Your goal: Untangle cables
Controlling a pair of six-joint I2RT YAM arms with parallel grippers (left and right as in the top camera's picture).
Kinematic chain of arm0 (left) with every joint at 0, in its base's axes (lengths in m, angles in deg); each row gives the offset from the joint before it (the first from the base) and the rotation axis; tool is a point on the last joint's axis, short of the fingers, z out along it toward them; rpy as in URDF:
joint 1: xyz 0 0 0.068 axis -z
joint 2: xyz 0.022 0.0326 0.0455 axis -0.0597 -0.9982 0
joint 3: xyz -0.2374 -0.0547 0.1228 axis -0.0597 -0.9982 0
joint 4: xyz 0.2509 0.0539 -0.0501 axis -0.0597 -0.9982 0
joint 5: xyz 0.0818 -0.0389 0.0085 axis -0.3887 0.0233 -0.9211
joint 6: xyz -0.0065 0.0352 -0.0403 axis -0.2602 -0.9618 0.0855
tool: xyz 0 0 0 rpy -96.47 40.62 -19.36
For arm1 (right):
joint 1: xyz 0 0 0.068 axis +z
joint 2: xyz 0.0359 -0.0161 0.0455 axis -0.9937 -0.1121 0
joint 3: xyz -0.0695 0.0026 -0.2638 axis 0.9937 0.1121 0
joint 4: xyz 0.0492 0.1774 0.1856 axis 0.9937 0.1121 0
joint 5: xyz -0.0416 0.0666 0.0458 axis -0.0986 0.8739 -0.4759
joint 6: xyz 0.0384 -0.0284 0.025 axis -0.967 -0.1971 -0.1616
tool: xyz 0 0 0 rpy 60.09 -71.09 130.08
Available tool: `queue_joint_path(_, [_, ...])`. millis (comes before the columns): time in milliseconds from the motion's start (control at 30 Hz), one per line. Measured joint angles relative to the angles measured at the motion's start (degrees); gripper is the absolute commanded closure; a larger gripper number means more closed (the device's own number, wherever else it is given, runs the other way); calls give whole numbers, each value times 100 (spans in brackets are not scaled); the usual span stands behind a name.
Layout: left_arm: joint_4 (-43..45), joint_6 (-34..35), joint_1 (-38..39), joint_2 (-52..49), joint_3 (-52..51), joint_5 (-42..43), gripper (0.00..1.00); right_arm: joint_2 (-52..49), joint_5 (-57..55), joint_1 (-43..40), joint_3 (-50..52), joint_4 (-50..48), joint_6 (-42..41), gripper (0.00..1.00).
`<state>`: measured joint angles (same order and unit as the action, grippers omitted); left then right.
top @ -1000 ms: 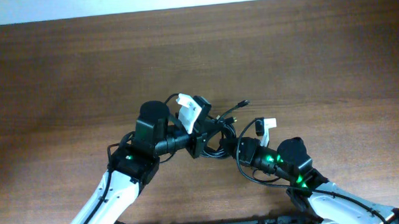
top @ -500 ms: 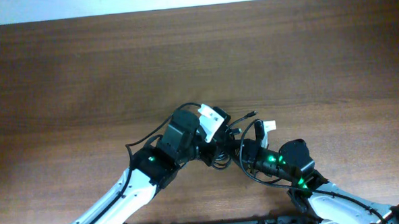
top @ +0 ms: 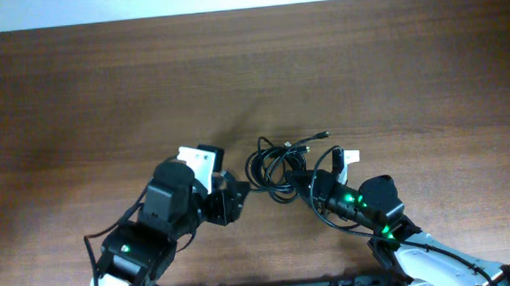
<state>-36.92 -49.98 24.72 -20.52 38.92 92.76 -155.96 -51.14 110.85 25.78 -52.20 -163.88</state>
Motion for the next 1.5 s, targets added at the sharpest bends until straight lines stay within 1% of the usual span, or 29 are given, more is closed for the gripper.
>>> queue_joint_path(33, [-304, 625, 0, -153, -11, -149, 32, 2, 4, 0, -2, 13, -4, 90])
queue_joint_path(67, [-328, 1163, -4, -330, -15, -227, 30, 2, 2, 0, -4, 15, 0, 90])
queue_joint_path(100, [-306, 1598, -4, -503, -15, -247, 30, 2, 2, 0, -4, 15, -2, 91])
queue_joint_path(200, [234, 2664, -4, -1110, -15, -216, 29, 2, 7, 0, -4, 17, -2, 90])
queue_joint_path(233, [592, 2826, -9, -1414, -26, -59, 32, 7, 7, 0, -9, 26, 0, 90])
queue_joint_path(267, [1034, 2970, -9, -1613, -33, 164, 38, 9, 4, 0, -13, 28, 0, 90])
queue_joint_path(367, [1362, 3447, -9, -2068, -26, 540, 49, 11, 2, 0, -15, 46, -2, 90])
queue_joint_path(433, [1456, 3652, -11, -2218, -26, 673, 69, 11, 4, 0, -15, 87, 2, 90])
queue_joint_path(467, [1460, 3711, -9, -2229, -26, 702, 76, 11, 4, 0, -15, 116, 0, 90])
queue_joint_path(500, [1451, 3759, -9, -2229, -26, 715, 79, 11, 7, 0, -15, 149, 0, 91])
queue_joint_path(567, [1456, 3805, -9, -2229, -26, 730, 76, 11, 7, 0, -15, 184, -4, 90])
queue_joint_path(667, [1456, 3805, 2, -2240, -26, 732, 78, 11, 7, 0, -15, 184, 0, 91])
queue_joint_path(700, [1456, 3803, 7, -2240, -26, 726, 76, 11, 7, 0, -15, 186, 0, 91])
queue_joint_path(800, [1456, 3805, 24, -2240, -26, 717, 76, 11, 9, 0, -15, 170, 0, 91])
queue_joint_path(833, [1456, 3805, 35, -2245, -26, 713, 76, 11, 11, 0, -15, 168, 0, 91])
queue_joint_path(867, [1456, 3805, 39, -2251, -26, 710, 73, 11, 11, 0, -15, 168, -2, 91])
queue_joint_path(1000, [1456, 3810, 177, -2286, -26, 592, 74, 11, 24, 0, -15, 166, -20, 91])
queue_joint_path(1033, [1456, 3810, 199, -2293, -26, 555, 76, 11, 24, 0, -15, 166, -22, 91])
queue_joint_path(1067, [1458, 3810, 238, -2323, -26, 514, 82, 11, 24, 0, -15, 166, -17, 91])
queue_joint_path(1133, [1478, 3821, 271, -2393, -26, 498, 87, 11, 24, 0, -15, 170, -15, 91])
queue_joint_path(1200, [1558, 3847, 273, -2527, -26, 494, 81, 9, 17, 0, -13, 203, -15, 91])
queue_joint_path(1267, [1628, 3851, 291, -2636, -26, 496, 81, 0, 4, 0, -13, 210, -22, 91])
queue_joint_path(1300, [1652, 3851, 297, -2697, -24, 501, 78, 0, 4, 0, -13, 212, -20, 91])
queue_joint_path(1333, [1685, 3849, 297, -2743, -24, 514, 70, 0, 2, 0, -13, 212, -15, 91])
queue_joint_path(1367, [1709, 3853, 299, -2798, -24, 516, 69, 0, 2, 0, -13, 212, -17, 91])
queue_joint_path(1467, [1753, 3847, 304, -2979, -24, 566, 72, 0, 4, 0, -13, 214, -20, 91])
queue_joint_path(1500, [1777, 3847, 317, -2979, -24, 564, 77, 0, 4, 0, -13, 210, -20, 91])
